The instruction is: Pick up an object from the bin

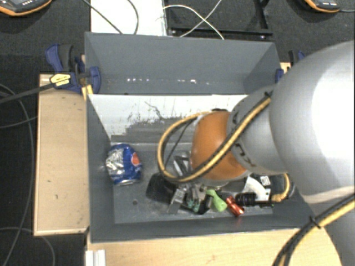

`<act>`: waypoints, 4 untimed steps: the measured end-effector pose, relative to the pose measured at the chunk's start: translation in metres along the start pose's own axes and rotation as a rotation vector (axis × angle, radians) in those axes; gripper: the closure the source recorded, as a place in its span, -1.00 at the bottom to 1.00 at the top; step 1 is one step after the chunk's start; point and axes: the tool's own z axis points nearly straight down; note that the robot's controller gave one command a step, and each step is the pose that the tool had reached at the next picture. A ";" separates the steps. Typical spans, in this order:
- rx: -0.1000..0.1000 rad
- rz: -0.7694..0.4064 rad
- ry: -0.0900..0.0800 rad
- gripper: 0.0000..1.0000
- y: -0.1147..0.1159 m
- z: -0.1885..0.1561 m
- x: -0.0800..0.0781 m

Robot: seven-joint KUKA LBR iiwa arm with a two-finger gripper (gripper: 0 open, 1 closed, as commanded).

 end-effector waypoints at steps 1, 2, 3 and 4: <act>0.000 0.000 0.000 1.00 0.000 0.000 0.000; 0.003 0.000 0.002 1.00 -0.001 -0.006 0.001; 0.004 -0.001 0.002 1.00 -0.002 -0.026 0.001; 0.002 -0.002 0.001 1.00 -0.002 -0.037 0.001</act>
Offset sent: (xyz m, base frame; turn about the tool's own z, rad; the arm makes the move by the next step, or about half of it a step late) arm -0.0001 0.0001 0.0552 0.0000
